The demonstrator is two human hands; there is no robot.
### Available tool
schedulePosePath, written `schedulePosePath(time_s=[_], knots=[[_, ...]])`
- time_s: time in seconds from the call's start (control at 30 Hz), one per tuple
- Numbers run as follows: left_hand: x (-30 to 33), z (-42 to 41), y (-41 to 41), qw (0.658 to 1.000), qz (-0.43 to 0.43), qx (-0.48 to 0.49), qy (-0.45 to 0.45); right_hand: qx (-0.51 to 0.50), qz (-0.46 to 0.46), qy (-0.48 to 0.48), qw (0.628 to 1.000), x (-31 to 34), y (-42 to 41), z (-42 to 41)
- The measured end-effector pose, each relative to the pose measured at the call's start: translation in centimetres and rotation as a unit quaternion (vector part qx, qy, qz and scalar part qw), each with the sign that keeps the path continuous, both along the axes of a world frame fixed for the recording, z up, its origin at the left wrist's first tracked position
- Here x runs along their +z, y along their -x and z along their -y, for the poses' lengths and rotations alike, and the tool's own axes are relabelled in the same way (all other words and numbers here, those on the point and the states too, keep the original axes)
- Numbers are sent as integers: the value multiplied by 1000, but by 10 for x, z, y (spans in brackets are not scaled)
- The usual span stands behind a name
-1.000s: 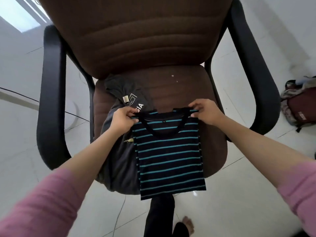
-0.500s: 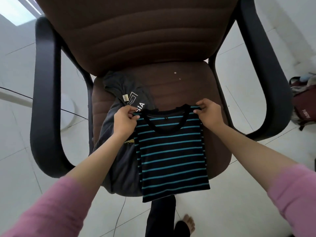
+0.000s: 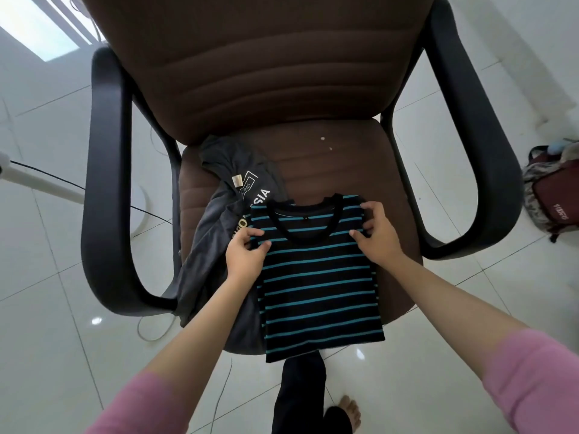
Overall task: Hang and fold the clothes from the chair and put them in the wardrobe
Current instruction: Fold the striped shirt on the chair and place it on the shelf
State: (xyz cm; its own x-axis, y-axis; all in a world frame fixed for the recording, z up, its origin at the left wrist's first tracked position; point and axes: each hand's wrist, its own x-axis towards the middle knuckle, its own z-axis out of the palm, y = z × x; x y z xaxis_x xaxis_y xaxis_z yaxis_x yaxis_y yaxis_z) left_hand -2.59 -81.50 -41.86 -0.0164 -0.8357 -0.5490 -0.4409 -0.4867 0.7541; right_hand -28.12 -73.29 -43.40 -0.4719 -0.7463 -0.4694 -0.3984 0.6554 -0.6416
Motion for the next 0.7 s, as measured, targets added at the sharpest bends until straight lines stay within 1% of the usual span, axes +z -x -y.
schedulePosePath(time_s=[0.1, 0.2, 0.27, 0.37, 0.43, 0.57, 0.7], knots=[[-3, 6, 0, 1000, -3, -3, -14, 9, 36, 12, 999, -1, 1, 2], [-4, 10, 1, 998, -32, -4, -51, 28, 64, 16, 997, -3, 2, 2], [-3, 12, 2, 997, -44, -1, -59, 28, 87, 8, 996, -2, 2, 3], [0, 12, 1, 998, -41, 3, -54, -12, 106, 4, 994, 5, 1, 3], [6, 12, 1, 997, -57, 0, -56, -46, 128, 19, 991, 13, -1, 0], [24, 11, 1, 989, -124, -20, -77, -114, 193, 39, 974, 39, -3, -10], [47, 4, 2, 976, -188, -19, -106, -143, 225, 68, 961, 72, -4, -30]])
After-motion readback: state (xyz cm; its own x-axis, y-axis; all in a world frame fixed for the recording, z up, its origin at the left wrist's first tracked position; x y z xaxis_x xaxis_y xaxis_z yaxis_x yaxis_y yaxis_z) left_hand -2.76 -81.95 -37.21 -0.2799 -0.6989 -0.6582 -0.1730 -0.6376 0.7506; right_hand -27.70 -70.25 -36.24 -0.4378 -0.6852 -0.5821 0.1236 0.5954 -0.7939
